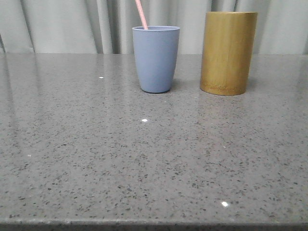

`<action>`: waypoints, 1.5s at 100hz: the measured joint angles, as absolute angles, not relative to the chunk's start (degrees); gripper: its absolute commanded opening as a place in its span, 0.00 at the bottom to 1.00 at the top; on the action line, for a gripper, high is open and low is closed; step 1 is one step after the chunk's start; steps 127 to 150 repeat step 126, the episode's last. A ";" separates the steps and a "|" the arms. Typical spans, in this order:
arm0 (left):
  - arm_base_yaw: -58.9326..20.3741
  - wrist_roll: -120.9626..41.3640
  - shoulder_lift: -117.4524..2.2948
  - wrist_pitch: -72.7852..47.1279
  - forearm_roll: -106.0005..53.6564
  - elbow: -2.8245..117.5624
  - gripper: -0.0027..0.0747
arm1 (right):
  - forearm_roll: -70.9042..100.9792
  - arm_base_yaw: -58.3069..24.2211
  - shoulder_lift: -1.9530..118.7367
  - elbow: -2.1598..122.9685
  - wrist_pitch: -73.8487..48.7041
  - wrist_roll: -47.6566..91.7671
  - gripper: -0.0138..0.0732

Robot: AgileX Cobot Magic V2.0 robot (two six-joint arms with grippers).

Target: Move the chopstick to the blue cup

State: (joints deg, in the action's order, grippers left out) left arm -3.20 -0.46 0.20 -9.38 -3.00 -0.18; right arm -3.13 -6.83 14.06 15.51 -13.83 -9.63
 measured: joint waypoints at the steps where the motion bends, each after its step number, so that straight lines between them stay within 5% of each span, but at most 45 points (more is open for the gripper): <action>1: -3.20 -0.46 0.20 -9.38 -3.00 -0.18 0.01 | -3.13 -6.69 13.88 15.18 -13.20 -9.63 0.05; 42: -3.20 -0.46 0.20 -9.38 -3.00 -0.18 0.01 | -3.17 0.52 2.92 -1.22 -1.66 -9.63 0.05; 150: -3.20 -0.46 0.20 -9.38 -3.00 -0.18 0.01 | -3.26 0.63 -0.63 -1.60 -1.41 -9.63 0.05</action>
